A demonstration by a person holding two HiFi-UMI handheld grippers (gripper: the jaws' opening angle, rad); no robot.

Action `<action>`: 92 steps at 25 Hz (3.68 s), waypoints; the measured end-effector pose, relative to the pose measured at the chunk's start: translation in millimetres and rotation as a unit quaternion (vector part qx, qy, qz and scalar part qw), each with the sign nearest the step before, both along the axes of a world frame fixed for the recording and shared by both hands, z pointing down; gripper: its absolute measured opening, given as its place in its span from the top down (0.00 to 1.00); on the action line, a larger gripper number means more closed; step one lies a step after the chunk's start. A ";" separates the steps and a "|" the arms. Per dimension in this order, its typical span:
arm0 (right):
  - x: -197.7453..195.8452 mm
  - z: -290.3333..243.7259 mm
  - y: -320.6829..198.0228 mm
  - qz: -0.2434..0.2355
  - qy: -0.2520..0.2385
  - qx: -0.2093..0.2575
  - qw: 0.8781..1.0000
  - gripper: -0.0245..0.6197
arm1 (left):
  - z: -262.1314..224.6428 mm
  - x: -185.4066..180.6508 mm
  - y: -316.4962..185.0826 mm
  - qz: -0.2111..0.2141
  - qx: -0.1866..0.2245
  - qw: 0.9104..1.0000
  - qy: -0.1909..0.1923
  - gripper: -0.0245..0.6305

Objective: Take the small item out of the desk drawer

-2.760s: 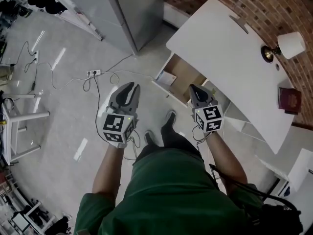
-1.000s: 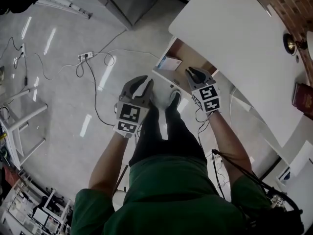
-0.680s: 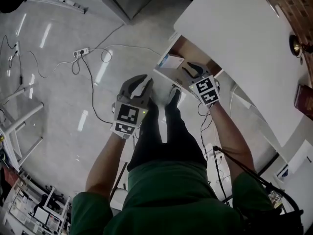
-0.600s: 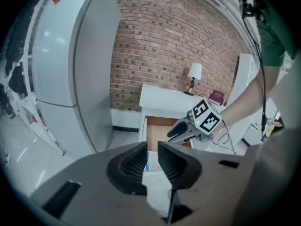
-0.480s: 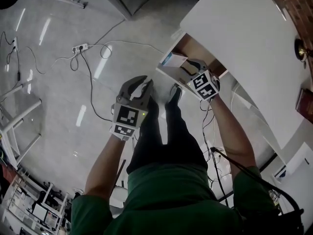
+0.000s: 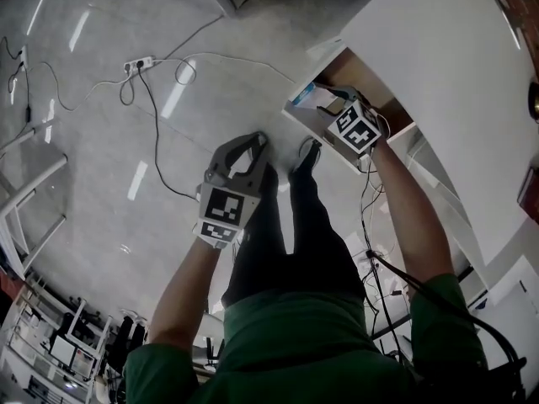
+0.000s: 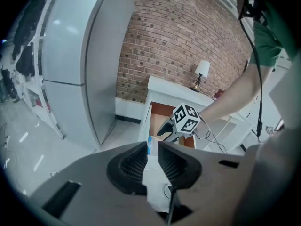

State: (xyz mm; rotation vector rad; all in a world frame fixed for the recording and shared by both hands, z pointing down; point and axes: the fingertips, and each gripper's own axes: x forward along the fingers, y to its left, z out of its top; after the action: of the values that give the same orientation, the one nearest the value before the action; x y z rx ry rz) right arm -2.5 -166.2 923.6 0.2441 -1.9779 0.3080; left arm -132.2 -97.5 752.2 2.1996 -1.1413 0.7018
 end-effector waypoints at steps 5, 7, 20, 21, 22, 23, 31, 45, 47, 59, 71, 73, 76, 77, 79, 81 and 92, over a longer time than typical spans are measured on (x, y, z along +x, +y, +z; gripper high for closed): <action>-8.4 14.6 -4.9 -0.027 0.000 -0.004 1.000 0.51 | 11.4 0.4 6.6 -0.006 -0.006 1.000 0.009 0.87; -10.7 17.3 -7.6 -0.042 0.003 -0.002 0.999 0.50 | 14.9 0.6 9.6 -0.009 -0.009 1.000 0.012 0.87; -30.6 27.6 -8.5 -0.119 0.032 0.012 0.992 0.61 | 24.8 -14.1 34.9 -0.036 -0.026 0.999 0.020 0.87; -28.6 26.5 -8.4 -0.114 0.036 0.017 0.993 0.64 | 23.9 -15.3 36.1 -0.038 -0.026 0.999 0.021 0.87; -26.7 25.6 -7.3 -0.110 0.039 0.021 0.993 0.64 | 23.1 -16.1 37.0 -0.039 -0.025 0.999 0.023 0.87; -24.9 24.7 -5.8 -0.107 0.042 0.025 0.993 0.65 | 22.5 -16.3 37.8 -0.040 -0.024 0.999 0.024 0.87; -16.2 11.1 1.1 -0.071 0.050 0.042 0.995 0.74 | 14.8 -12.3 34.6 -0.042 -0.020 0.998 0.030 0.87; -0.7 -53.6 3.1 0.071 -0.003 0.058 0.996 0.81 | -30.1 2.0 35.6 -0.032 0.007 0.999 0.028 0.87; 0.2 -68.2 2.1 0.100 -0.017 0.057 0.993 0.81 | -41.7 1.7 32.9 -0.031 0.015 0.999 0.028 0.87; 13.2 -160.7 9.1 0.196 -0.084 0.070 0.974 0.81 | -103.2 0.5 23.6 -0.025 0.050 0.998 0.022 0.87; 74.1 -269.4 -12.9 0.366 -0.179 0.079 0.910 0.81 | -159.5 -6.3 23.6 -0.031 0.082 0.996 0.010 0.87; 83.4 -285.3 -18.0 0.386 -0.195 0.081 0.898 0.81 | -168.4 -9.4 21.1 -0.037 0.087 0.996 0.008 0.87; 99.5 -305.6 -25.8 0.417 -0.221 0.081 0.878 0.81 | -181.6 -12.2 14.9 -0.049 0.091 0.995 0.014 0.87; 105.8 -310.3 -27.6 0.429 -0.230 0.079 0.870 0.81 | -185.9 -12.0 13.4 -0.051 0.090 0.994 0.015 0.87; 119.1 -315.9 -31.2 0.455 -0.248 0.071 0.852 0.81 | -194.3 -11.8 8.6 -0.054 0.096 0.994 0.015 0.87; 130.6 -320.5 -36.9 0.480 -0.269 0.064 0.833 0.81 | -202.6 -12.2 1.8 -0.056 0.108 0.993 0.013 0.87; 170.3 -318.7 -72.9 0.562 -0.341 0.024 0.753 0.82 | -222.8 -15.9 -11.8 -0.079 0.115 0.990 0.013 0.87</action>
State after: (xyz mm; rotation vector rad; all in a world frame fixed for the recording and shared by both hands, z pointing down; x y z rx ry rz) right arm 167.7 -239.1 605.0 1.5645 -2.3016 1.2594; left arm -148.1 -109.3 529.4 2.2643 -1.4265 0.4933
